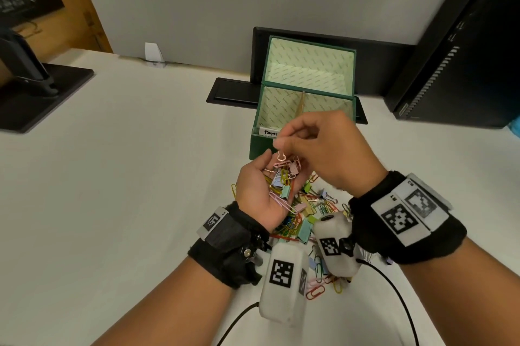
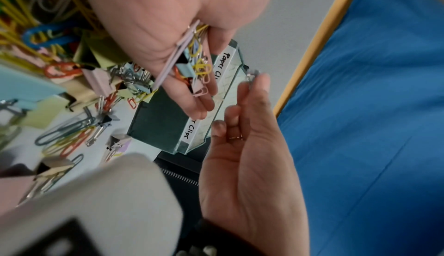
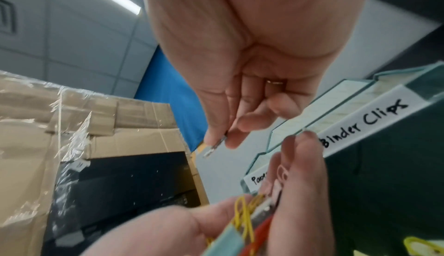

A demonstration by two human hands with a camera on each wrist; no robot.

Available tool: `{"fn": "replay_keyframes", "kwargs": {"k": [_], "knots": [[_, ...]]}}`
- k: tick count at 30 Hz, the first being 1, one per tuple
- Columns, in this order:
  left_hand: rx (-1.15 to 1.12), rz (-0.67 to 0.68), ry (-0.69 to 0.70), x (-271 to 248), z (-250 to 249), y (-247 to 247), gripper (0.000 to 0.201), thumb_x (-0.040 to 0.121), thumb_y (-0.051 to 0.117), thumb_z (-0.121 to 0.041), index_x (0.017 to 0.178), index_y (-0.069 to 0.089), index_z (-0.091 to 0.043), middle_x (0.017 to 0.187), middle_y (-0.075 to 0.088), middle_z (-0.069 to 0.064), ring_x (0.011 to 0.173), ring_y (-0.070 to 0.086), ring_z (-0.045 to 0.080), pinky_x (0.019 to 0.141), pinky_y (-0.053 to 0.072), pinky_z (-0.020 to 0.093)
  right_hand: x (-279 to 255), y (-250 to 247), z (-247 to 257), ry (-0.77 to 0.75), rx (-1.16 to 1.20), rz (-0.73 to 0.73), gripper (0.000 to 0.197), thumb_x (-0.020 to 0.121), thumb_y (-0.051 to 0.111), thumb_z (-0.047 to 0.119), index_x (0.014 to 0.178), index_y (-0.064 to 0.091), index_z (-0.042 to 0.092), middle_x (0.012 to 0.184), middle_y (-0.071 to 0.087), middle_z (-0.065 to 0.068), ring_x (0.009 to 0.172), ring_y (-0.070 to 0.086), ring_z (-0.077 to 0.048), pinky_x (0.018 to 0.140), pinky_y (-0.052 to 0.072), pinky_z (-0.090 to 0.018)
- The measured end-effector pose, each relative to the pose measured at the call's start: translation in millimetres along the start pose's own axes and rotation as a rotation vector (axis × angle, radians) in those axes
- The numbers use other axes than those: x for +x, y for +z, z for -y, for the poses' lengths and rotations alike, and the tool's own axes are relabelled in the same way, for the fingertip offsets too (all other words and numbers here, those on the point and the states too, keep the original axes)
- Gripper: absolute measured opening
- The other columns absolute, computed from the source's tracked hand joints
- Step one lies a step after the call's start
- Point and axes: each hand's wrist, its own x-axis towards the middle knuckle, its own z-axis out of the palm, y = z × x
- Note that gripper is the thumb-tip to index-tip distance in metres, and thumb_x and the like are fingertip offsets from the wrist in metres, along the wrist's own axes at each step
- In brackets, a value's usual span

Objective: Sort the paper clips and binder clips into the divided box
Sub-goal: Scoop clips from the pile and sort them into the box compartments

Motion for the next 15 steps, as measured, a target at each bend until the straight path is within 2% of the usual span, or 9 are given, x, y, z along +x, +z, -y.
{"fn": "replay_keyframes", "kwargs": {"k": [2,4,6,7,9,10,12,15], "knots": [[-0.019,0.003,-0.021,-1,-1,3,0.044,0.102,0.033,-0.025,0.111,0.060,0.009,0.105,0.068,0.027,0.095,0.067,0.037,0.085,0.052,0.049,4,-9,0,0.005,0.063,-0.074,0.009,0.084,0.074,0.018,0.089,0.073,0.012,0.070,0.071,-0.001,0.055,0.066,-0.005,0.049,0.054,-0.021],[-0.033,-0.014,-0.039,-1,-2,3,0.045,0.102,0.033,-0.025,0.108,0.061,0.010,0.108,0.066,0.029,0.102,0.062,0.041,0.084,0.051,0.052,11,-20,-5,-0.031,-0.015,-0.209,0.011,0.083,0.074,0.027,0.090,0.075,0.019,0.074,0.072,0.005,0.059,0.065,-0.003,0.055,0.051,-0.016],[-0.041,-0.017,-0.052,0,-2,2,0.045,0.102,0.034,-0.024,0.105,0.063,0.010,0.109,0.066,0.029,0.104,0.061,0.042,0.083,0.051,0.053,21,-32,-11,-0.055,-0.053,-0.339,0.009,0.083,0.074,0.030,0.088,0.074,0.022,0.075,0.071,0.008,0.062,0.065,-0.001,0.055,0.049,-0.014],[-0.046,-0.012,-0.055,-1,-3,2,0.046,0.102,0.035,-0.024,0.103,0.064,0.011,0.109,0.066,0.029,0.104,0.061,0.042,0.083,0.051,0.053,25,-38,-13,-0.065,-0.090,-0.396,0.008,0.084,0.074,0.031,0.087,0.073,0.023,0.074,0.070,0.010,0.063,0.064,0.001,0.056,0.051,-0.014],[-0.063,0.001,-0.062,0,-2,1,0.049,0.102,0.035,-0.024,0.098,0.068,0.012,0.109,0.066,0.029,0.103,0.062,0.042,0.083,0.051,0.054,33,-47,-21,-0.070,-0.221,-0.483,0.007,0.084,0.073,0.033,0.085,0.071,0.026,0.073,0.068,0.013,0.068,0.065,0.000,0.072,0.056,-0.023],[-0.067,0.005,-0.064,1,-3,0,0.051,0.102,0.035,-0.024,0.094,0.070,0.012,0.109,0.066,0.029,0.103,0.062,0.042,0.083,0.051,0.054,37,-50,-25,-0.061,-0.284,-0.488,0.006,0.084,0.072,0.033,0.083,0.069,0.028,0.074,0.068,0.013,0.072,0.065,-0.003,0.078,0.057,-0.029],[-0.070,0.007,-0.069,1,-2,-1,0.052,0.101,0.035,-0.025,0.091,0.071,0.012,0.108,0.066,0.029,0.102,0.063,0.042,0.084,0.051,0.053,40,-53,-36,0.000,-0.450,-0.402,0.005,0.085,0.069,0.033,0.081,0.067,0.031,0.082,0.069,0.010,0.079,0.064,-0.010,0.079,0.057,-0.036],[-0.056,0.001,-0.064,1,-3,1,0.051,0.102,0.035,-0.025,0.093,0.070,0.012,0.109,0.066,0.030,0.100,0.063,0.042,0.083,0.051,0.053,34,-48,-41,0.061,-0.617,-0.255,0.007,0.086,0.065,0.034,0.087,0.071,0.032,0.107,0.069,0.004,0.092,0.059,-0.014,0.079,0.051,-0.032]]}}
